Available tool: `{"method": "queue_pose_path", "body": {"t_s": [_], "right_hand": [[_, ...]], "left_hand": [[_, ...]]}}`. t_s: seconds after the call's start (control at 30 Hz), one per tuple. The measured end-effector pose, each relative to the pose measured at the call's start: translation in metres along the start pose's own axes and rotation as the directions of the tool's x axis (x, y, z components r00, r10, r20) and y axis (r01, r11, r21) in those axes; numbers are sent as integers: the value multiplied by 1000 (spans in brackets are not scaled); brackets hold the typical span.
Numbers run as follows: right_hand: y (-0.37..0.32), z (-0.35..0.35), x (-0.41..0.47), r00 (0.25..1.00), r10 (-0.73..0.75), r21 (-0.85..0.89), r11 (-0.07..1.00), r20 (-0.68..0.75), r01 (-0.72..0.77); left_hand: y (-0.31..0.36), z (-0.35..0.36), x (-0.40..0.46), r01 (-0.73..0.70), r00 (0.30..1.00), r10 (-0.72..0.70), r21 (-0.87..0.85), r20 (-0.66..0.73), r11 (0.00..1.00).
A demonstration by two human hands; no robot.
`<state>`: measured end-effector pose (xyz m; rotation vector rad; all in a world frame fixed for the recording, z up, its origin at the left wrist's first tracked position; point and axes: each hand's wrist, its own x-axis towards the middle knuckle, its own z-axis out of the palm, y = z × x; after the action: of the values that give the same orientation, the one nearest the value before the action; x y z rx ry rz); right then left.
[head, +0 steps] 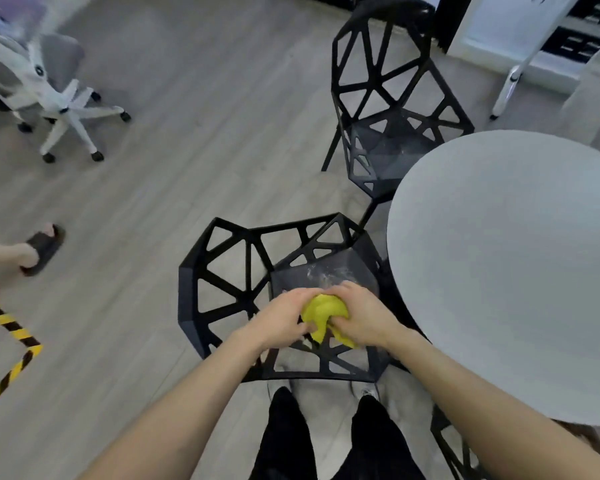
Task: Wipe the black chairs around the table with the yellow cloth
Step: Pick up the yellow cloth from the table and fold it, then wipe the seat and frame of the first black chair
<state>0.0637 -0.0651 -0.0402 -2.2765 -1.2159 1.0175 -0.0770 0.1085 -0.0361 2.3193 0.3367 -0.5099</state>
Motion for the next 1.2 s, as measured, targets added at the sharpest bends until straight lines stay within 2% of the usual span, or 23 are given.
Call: {"method": "queue_pose_path", "body": {"t_s": [0.1, 0.2, 0.27, 0.33, 0.43, 0.53, 0.63, 0.7, 0.77, 0.8, 0.87, 0.93, 1.03, 1.13, 1.2], "right_hand": [[-59, 19, 20, 1000, -4, 105, 994, -23, 7], [-105, 40, 41, 998, 17, 182, 983, 56, -27], [-126, 54, 54, 991, 1, 218, 975, 133, -30], [-132, 63, 66, 980, 31, 332, 938, 197, -96], [-108, 77, 93, 946, 283, 501, 802, 157, -324], [-87, 87, 140, 858, 513, 663, 630, 35, -404], [-98, 85, 209, 787, 602, 771, 562, -134, -299], [-119, 88, 250, 773, 599, 815, 544, -210, -200], [-141, 105, 279, 825, 518, 843, 528, -225, -102], [-148, 116, 289, 854, 451, 821, 568, -258, -52], [-154, 128, 306, 860, 355, 743, 668, -366, 41], [-148, 129, 326, 848, 344, 727, 683, -403, 68], [-150, 134, 338, 871, 318, 745, 663, -375, 79], [-178, 153, 297, 807, 309, 712, 677, -503, 185], [-198, 173, 252, 798, 202, 650, 705, -568, 284]], "left_hand": [[-44, -33, -33, 41, 989, -46, -38, -139, 998], [-90, -56, -58, 150, 972, -147, 3, -184, 989], [-117, -68, -72, 255, 935, -250, -11, -252, 967], [-140, -81, -85, 338, 865, -311, 1, -393, 941], [-175, -102, -97, 407, 745, -336, -7, -576, 914], [-212, -106, -82, 490, 680, -504, -181, -533, 853], [-237, -93, -50, 517, 584, -732, -534, -351, 669], [-241, -78, -29, 524, 513, -826, -677, -234, 517], [-239, -64, -18, 533, 443, -875, -727, -197, 433], [-235, -60, -16, 510, 405, -892, -761, -199, 401], [-229, -54, -19, 461, 364, -894, -783, -262, 417], [-224, -57, -22, 448, 353, -881, -770, -315, 455], [-221, -60, -20, 459, 379, -842, -712, -383, 531], [-224, -59, -22, 438, 412, -800, -675, -436, 594], [-230, -59, -24, 424, 425, -798, -684, -428, 593]]}}
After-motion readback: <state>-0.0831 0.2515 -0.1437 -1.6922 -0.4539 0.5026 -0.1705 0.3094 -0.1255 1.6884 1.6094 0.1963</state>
